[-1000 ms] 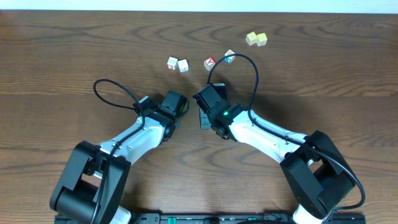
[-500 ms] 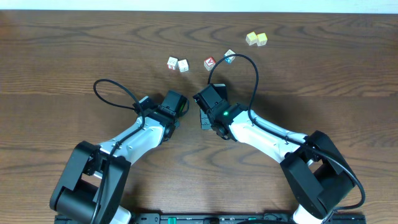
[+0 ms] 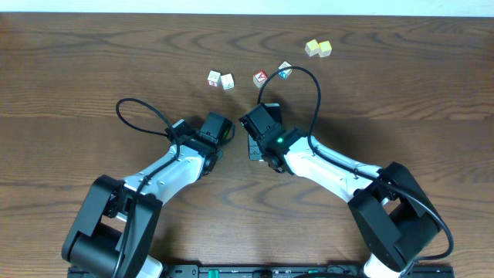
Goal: Lift 4 blocks
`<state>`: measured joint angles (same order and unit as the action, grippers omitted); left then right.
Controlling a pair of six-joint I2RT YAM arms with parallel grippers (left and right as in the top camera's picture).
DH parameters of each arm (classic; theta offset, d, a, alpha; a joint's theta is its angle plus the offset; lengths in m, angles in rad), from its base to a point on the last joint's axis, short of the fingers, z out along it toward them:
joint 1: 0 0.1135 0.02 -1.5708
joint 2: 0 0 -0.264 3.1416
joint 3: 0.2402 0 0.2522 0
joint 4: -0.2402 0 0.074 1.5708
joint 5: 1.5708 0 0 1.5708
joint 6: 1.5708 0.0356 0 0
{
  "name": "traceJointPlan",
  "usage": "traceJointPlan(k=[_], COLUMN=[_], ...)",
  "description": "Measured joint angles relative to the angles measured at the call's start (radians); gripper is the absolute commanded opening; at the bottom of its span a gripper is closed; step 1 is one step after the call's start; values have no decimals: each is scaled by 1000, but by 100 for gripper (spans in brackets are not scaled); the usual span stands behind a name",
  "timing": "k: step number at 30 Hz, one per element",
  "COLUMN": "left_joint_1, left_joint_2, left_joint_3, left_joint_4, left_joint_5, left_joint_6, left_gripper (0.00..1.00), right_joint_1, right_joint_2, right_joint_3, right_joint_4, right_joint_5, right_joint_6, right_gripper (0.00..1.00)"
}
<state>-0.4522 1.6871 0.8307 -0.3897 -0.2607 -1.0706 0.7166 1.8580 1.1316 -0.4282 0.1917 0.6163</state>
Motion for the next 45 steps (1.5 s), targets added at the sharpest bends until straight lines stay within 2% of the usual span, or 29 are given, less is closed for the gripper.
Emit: traceJointPlan(k=[8,13,18,23,27,33,38,42,45], left_joint_1=[0,0,0,0,23,153,206,200,199], left_joint_2=[0,0,0,0,-1,-51,-87,-86,-80], left_joint_3=[-1,-2,-2,-2,-2,-3,-3,-3,-3], left_joint_4=[9,141,175,174,171,172,174,175,179], left_joint_5=[13,126,259,385,514,800,958,1006,989], left_joint_6=[22,196,344,406,430,504,581,608,602], left_gripper=[7,7,7,7,7,7,7,7,7], right_joint_1=[-80,-251,-474,-704,-874,-1057,-1082,-1068,-1051], right_joint_2=[-2,-10,-17,-17,-18,-18,-19,-19,-19], right_joint_3=[189,305,326,317,265,129,5,-68,-102], right_joint_4=[-259,-445,-595,-707,-718,-632,-501,-415,-379], right_joint_5=[-29,-152,-348,-495,-634,-840,-978,-1032,-1052], right_joint_6=[-3,-24,-172,-342,-477,-619,-690,-716,-724], right_gripper=[1,1,1,1,1,1,1,1,1])
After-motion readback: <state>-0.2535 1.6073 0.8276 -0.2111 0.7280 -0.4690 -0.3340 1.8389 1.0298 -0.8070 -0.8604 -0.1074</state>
